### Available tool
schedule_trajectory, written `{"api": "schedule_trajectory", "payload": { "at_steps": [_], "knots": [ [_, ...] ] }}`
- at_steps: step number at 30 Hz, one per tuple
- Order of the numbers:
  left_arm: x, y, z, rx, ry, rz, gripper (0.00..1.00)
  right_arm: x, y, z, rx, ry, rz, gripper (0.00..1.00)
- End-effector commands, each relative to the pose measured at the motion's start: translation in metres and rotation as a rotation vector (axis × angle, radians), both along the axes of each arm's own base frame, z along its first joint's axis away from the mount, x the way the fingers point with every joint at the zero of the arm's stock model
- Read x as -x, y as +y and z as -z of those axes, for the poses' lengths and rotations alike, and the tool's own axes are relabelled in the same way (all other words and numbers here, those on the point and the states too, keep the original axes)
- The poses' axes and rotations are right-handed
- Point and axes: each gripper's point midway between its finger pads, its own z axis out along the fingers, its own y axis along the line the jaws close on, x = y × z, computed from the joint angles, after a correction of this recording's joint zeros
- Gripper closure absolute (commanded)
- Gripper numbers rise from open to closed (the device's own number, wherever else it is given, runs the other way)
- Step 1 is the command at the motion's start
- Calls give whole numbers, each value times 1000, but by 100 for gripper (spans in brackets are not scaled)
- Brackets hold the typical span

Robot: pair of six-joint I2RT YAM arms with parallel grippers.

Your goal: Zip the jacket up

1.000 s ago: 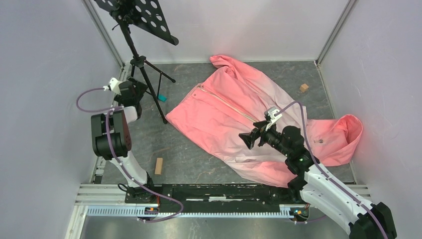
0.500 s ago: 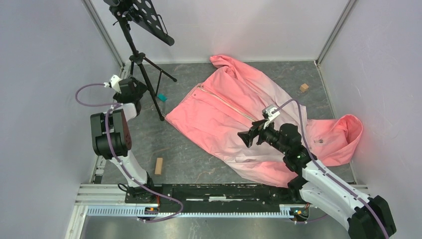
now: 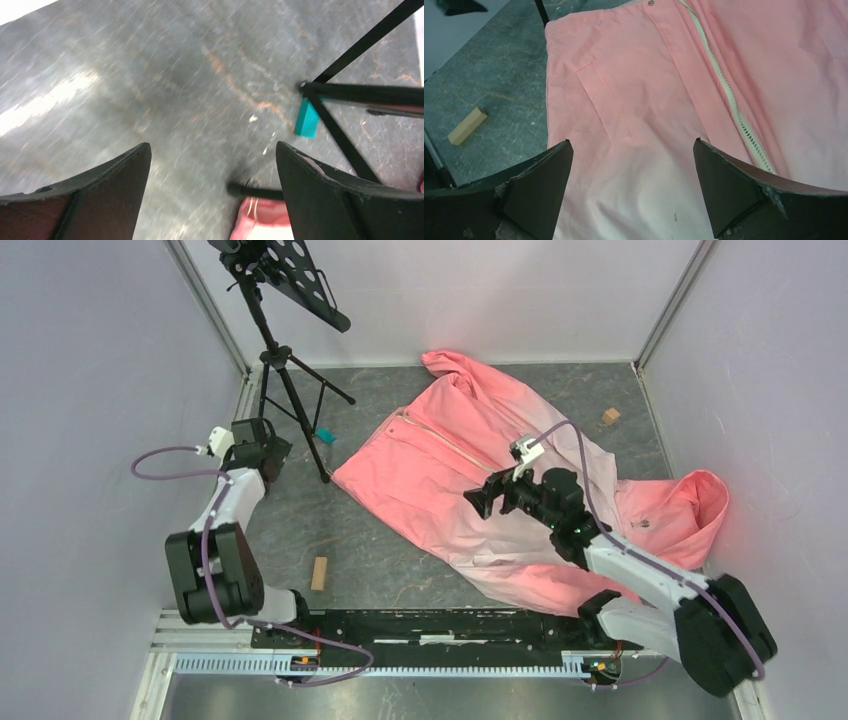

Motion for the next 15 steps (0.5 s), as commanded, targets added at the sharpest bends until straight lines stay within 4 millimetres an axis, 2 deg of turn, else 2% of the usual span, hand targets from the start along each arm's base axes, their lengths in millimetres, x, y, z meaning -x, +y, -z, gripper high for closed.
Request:
{"api": "schedule_trajectory", "payload": {
  "at_steps": [1,2,3,4,5,6,7,8,9,11,12,15],
  "knots": [
    [70,-11,-4,104,153,-143,0,-43,20,-22,-127,-28,78,2],
    [77,-22,-6,135,146,-99,0,-51,26,-12,-145,18,95,1],
    [81,-35,-10,156,128,-30,0,-61,35,-12,-170,36,99,2],
    [83,-45,-14,149,114,37,0,-72,46,-5,-169,63,106,6],
    [87,-54,-22,145,106,93,0,-84,54,7,-150,100,124,7],
    [93,-58,-28,134,111,126,0,-97,65,9,-143,112,126,7],
    [96,-66,-37,124,78,170,0,-107,77,19,-123,125,119,9],
    [97,-79,-47,115,34,243,0,-120,87,19,-108,109,114,10],
    [96,-95,-55,120,-7,329,0,-130,96,28,-78,108,109,11],
    [98,-130,-74,105,-88,538,0,-153,112,29,-9,56,85,13],
    [101,-148,-82,90,-118,623,0,-161,117,38,43,49,70,15],
    [103,-190,-93,81,-223,821,0,-181,127,52,162,8,44,17]
  ]
}}
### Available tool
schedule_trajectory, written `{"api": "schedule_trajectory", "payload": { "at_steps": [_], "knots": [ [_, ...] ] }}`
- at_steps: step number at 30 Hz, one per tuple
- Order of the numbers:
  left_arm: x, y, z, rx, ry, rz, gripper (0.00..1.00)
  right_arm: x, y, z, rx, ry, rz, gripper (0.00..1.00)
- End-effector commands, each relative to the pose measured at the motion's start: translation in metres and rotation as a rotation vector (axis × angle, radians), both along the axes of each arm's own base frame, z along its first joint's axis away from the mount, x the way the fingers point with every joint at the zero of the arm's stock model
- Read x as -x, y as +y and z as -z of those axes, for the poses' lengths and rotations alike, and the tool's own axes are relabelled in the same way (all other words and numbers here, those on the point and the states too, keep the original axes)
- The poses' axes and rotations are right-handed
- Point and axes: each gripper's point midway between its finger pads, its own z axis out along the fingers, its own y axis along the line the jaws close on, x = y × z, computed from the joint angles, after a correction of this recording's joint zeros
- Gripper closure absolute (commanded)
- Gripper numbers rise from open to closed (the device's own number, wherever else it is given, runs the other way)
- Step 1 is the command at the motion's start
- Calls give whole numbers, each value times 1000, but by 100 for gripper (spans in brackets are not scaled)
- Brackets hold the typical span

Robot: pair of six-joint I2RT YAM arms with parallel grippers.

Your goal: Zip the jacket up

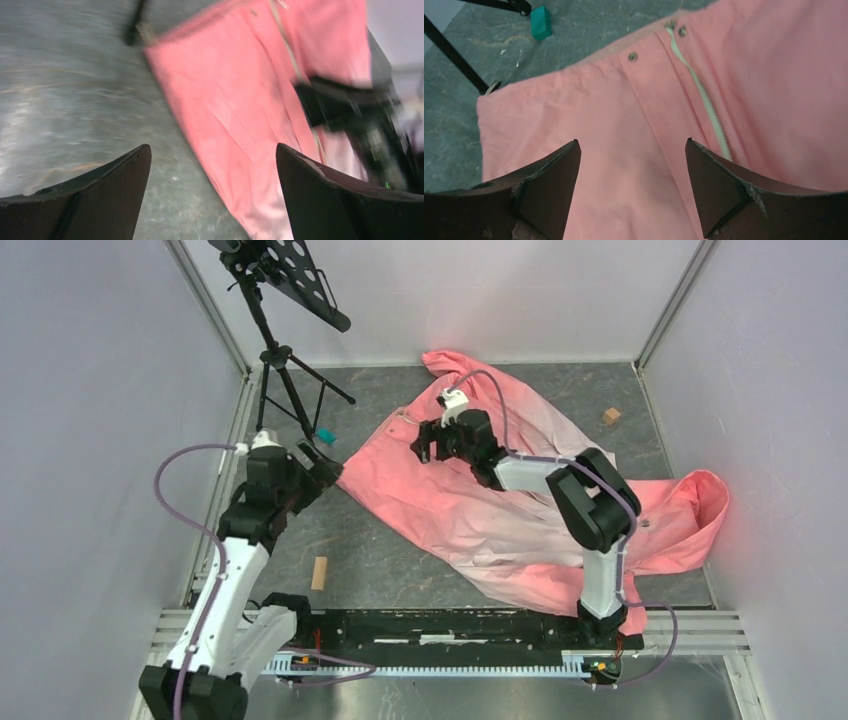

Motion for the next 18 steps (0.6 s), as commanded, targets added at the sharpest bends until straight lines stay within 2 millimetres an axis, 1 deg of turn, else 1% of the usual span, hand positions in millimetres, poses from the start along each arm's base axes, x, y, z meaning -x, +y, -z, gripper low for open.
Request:
{"api": "schedule_trajectory", "payload": {
  "at_steps": [1,2,4,5,6,7,9,10,11,12,14,16,18],
  "knots": [
    [6,-70,-12,-2,-154,378,0,-34,12,3,166,-111,-36,18],
    [3,-80,-10,7,-176,411,0,-39,14,5,197,-130,-51,18],
    [-7,-98,-8,10,-205,465,0,-45,19,19,254,-132,-81,20],
    [-15,-106,-10,4,-234,477,0,-49,21,21,271,-136,-91,20],
    [-21,-111,-8,-4,-239,474,0,-52,22,27,287,-133,-96,20],
    [-29,-118,-14,1,-269,472,0,-54,22,30,302,-139,-98,20],
    [-45,-123,-18,1,-305,441,0,-58,23,39,343,-144,-117,20],
    [-52,-123,-17,1,-309,416,0,-61,22,41,356,-147,-115,20],
    [-64,-118,-16,-2,-312,353,0,-62,23,44,364,-150,-119,21],
    [-72,-116,-12,-7,-290,319,0,-62,23,47,371,-152,-125,24],
    [-85,-119,-6,17,-277,285,0,-62,28,52,369,-151,-149,31],
    [-93,-123,3,54,-252,254,0,-62,30,58,371,-144,-160,39],
    [-100,-127,11,76,-227,236,0,-60,31,59,367,-149,-176,52]
  ]
}}
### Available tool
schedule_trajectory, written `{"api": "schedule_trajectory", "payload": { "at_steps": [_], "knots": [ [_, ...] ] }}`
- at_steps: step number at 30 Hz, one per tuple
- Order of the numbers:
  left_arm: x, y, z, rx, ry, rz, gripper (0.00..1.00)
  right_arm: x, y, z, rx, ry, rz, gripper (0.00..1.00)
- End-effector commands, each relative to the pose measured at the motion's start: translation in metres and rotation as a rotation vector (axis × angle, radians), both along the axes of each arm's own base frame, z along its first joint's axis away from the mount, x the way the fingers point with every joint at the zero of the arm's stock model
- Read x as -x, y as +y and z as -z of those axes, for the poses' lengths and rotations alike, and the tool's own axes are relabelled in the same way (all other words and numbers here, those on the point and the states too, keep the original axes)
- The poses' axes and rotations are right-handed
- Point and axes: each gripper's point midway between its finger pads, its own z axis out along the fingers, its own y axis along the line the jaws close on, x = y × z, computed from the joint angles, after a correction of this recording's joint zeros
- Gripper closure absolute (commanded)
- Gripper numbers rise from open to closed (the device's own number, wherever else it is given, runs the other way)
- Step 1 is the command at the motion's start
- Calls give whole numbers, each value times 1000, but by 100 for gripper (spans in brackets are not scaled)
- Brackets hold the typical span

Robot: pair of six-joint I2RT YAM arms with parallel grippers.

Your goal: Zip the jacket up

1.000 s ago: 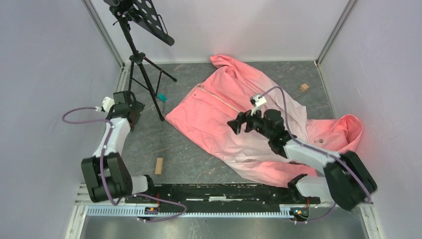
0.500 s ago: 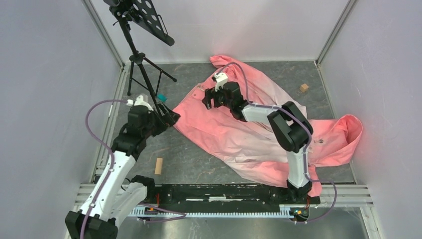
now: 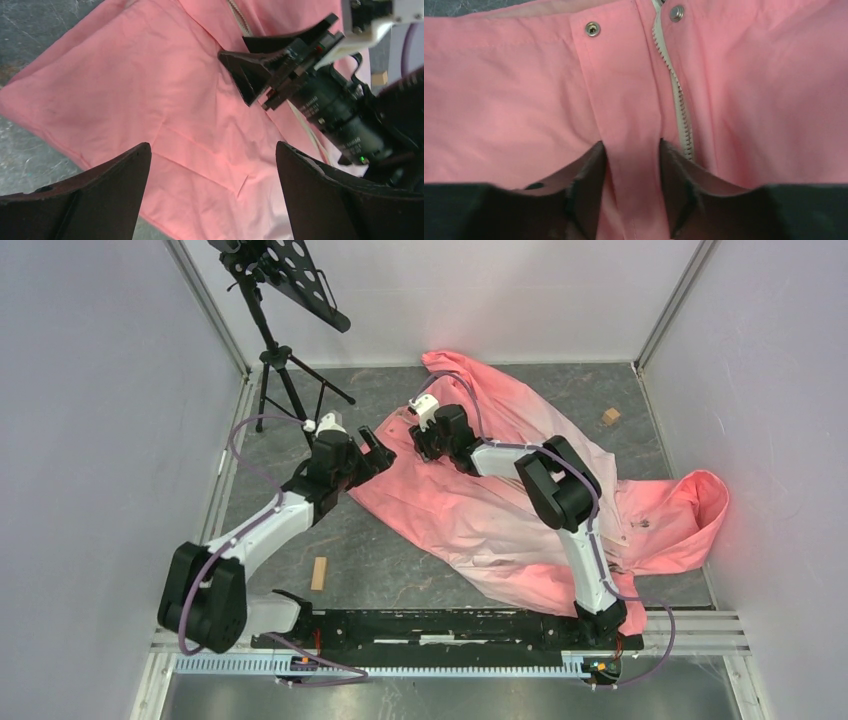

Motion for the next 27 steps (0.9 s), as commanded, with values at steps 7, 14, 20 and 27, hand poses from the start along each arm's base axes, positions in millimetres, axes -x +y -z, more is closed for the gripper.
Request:
{"api": "schedule_trajectory", "payload": {
  "at_steps": [7,14,20,27],
  "knots": [
    [-49,-15,-14,214,12,-152,3,15,28,-56,-105,-111,-204,73],
    [-67,-22,4,394,85,-180,18,38,31,-92,-181,-144,-282,89],
    [-77,-32,0,449,86,-164,23,61,24,-94,-196,-131,-319,100],
    [-74,-25,-8,462,37,-185,5,81,19,-86,-192,-107,-311,100]
  ]
}}
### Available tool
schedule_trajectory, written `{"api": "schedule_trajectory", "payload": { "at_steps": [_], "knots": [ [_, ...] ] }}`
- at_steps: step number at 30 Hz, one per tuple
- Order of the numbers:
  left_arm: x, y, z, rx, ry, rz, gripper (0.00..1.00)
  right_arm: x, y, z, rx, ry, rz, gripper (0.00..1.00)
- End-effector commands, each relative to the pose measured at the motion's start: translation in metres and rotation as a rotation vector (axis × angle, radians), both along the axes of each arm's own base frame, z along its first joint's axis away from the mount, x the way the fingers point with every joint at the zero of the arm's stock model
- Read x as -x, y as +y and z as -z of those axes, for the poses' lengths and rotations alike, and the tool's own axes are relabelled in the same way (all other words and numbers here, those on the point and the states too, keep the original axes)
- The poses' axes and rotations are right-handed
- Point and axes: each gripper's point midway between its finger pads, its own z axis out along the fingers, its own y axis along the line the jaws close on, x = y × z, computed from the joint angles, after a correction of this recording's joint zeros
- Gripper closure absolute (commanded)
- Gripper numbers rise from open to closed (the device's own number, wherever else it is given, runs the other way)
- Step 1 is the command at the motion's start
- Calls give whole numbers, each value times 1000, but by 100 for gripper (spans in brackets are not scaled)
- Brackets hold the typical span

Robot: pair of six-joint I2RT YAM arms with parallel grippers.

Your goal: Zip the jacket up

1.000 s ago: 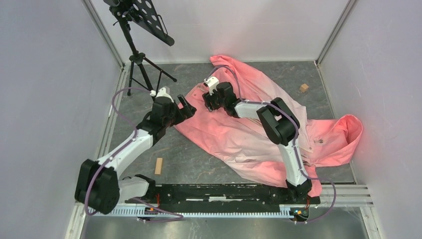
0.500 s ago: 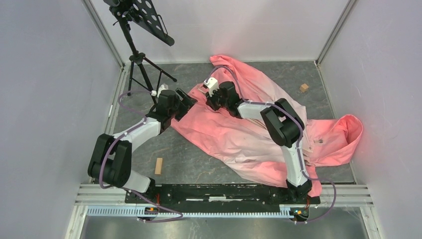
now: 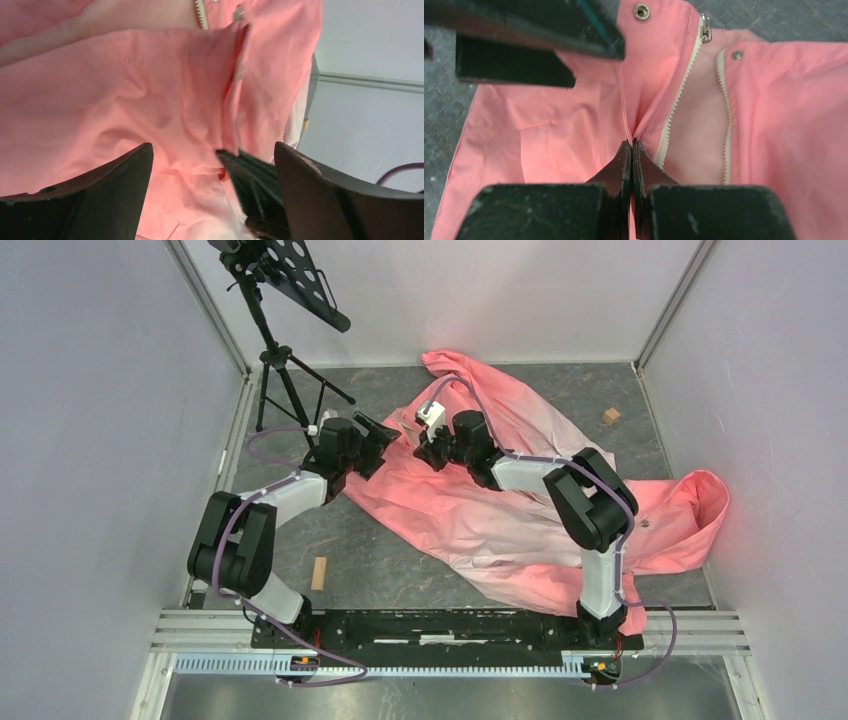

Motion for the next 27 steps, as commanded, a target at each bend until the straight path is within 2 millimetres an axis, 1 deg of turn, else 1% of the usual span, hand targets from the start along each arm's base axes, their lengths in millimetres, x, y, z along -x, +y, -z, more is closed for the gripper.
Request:
{"api": "schedule_trajectory", "payload": {
  "at_steps": [1,5,7,9,11,13,15,16,17,18,20,21,22,24,26,27],
  "knots": [
    [-11,-1,-35,67,-104,-30,7,16,4,-22,-44,-32,-19,100],
    [-14,-3,-28,63,-84,-27,18,32,1,-26,-77,-37,-8,100],
    [-15,-2,-26,51,-82,-27,22,38,1,-29,-79,-43,-8,100],
    [-14,0,-22,32,-73,-22,24,44,2,-31,-80,-49,-10,100],
    [-12,1,-18,19,-67,-19,28,49,3,-32,-79,-51,-15,100],
    [-10,3,-16,13,-66,-16,38,55,4,-32,-76,-47,-24,100],
    [-6,4,-16,6,-73,-3,54,61,4,-32,-73,-43,-31,100],
    [-3,5,-16,1,-76,6,64,63,4,-33,-75,-39,-31,100],
    [0,6,-15,-6,-74,17,70,65,2,-35,-78,-34,-30,99],
    [4,7,-14,-13,-76,33,78,67,0,-36,-77,-28,-29,97],
    [12,7,-12,-21,-79,69,92,72,-2,-41,-76,-19,-35,89],
    [15,8,-10,-23,-78,84,98,74,-2,-45,-81,-14,-38,81],
    [19,7,-9,-21,-84,103,98,75,-3,-48,-83,-10,-43,70],
    [27,4,-13,-4,-122,145,98,76,-1,-55,-95,34,-41,55],
    [34,2,-16,10,-163,181,98,76,2,-61,-101,73,-62,45],
    [39,0,-16,16,-183,201,98,74,4,-67,-111,88,-73,41]
  ]
}}
